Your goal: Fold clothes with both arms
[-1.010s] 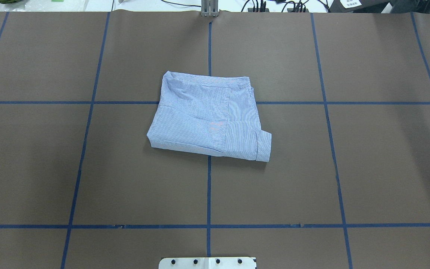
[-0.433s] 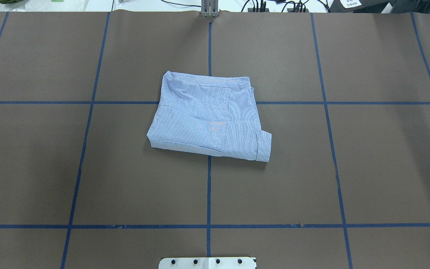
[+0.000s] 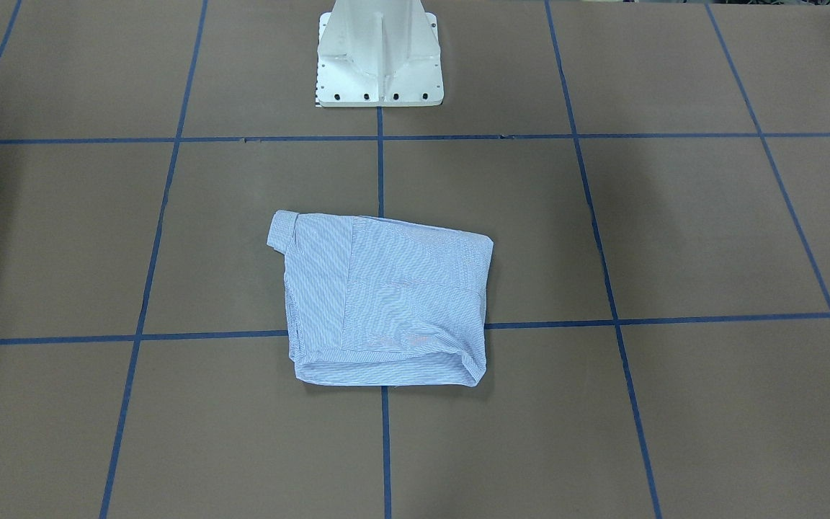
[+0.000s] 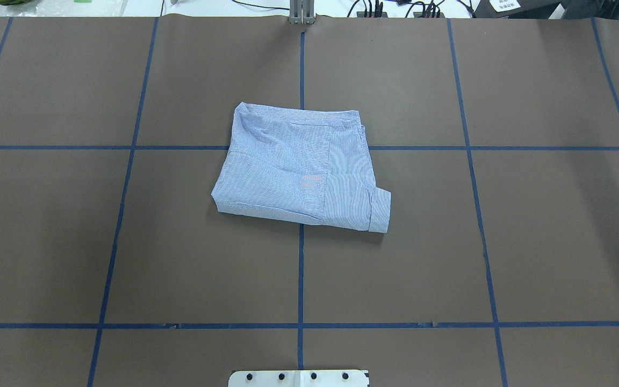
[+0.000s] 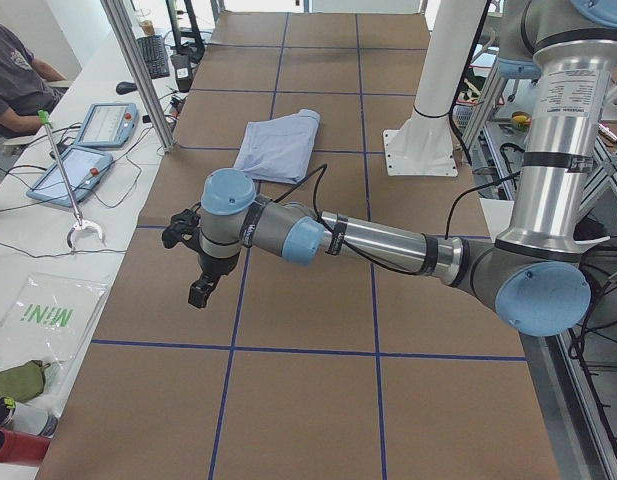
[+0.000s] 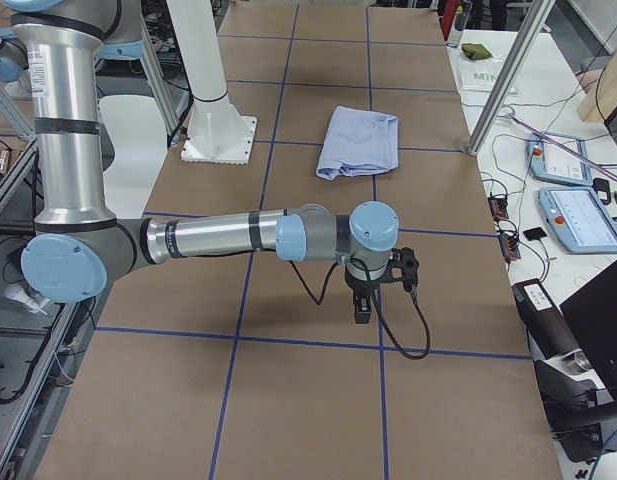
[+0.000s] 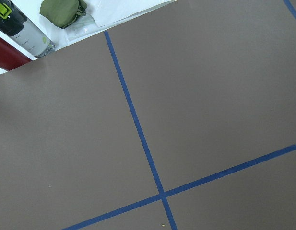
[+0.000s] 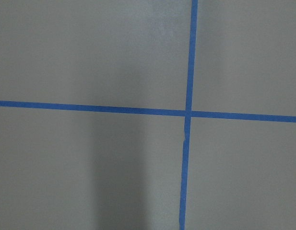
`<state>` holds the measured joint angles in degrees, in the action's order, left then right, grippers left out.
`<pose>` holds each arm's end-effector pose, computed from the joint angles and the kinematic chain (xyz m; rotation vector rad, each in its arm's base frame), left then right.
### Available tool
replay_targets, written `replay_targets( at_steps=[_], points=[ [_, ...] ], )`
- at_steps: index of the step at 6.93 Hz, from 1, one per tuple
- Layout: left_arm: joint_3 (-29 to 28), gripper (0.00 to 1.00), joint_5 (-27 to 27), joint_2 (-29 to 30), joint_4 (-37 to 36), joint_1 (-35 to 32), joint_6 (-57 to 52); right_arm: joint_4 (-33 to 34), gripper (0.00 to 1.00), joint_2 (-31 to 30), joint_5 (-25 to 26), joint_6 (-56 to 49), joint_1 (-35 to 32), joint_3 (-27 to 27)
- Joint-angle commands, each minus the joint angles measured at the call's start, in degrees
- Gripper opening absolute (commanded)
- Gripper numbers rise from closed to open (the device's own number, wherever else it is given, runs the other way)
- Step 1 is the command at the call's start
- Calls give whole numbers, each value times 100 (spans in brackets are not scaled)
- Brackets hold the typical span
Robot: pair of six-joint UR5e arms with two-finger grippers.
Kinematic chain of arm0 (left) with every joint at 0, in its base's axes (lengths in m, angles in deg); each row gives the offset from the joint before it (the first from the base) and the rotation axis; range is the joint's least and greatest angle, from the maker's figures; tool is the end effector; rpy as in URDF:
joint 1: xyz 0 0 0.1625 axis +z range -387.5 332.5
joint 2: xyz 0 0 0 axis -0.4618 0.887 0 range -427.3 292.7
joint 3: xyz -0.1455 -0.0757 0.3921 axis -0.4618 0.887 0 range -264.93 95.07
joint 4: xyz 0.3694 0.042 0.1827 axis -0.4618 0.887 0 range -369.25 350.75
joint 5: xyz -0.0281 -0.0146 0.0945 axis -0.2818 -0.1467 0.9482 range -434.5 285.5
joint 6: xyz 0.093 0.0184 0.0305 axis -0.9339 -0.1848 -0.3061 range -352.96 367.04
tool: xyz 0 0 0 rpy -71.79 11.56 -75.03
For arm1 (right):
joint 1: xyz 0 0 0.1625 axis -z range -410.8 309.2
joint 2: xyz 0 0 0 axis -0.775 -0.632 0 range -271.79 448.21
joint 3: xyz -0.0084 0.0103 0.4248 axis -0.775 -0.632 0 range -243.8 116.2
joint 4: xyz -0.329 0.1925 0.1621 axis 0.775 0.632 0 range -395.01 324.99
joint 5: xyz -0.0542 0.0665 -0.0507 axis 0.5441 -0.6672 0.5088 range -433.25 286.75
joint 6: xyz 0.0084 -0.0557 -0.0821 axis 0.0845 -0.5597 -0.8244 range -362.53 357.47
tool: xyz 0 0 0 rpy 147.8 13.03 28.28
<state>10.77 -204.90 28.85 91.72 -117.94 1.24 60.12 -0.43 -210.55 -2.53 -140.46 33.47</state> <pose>-0.0729 -0.5501 0.5357 0.4194 0.6749 0.2289 0.0571 -0.5018 0.5899 0.0552 -0.8255 -0.0308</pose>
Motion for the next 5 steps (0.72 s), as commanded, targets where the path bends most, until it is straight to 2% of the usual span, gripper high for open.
replay_targets(
  at_steps=[1,5],
  points=[
    [1,99,6,-9,-7,0,0,-3,100,22,28,0,1,-6],
    [36,99,15,-9,-24,0,9,-3,100,22,28,0,1,11]
  ],
)
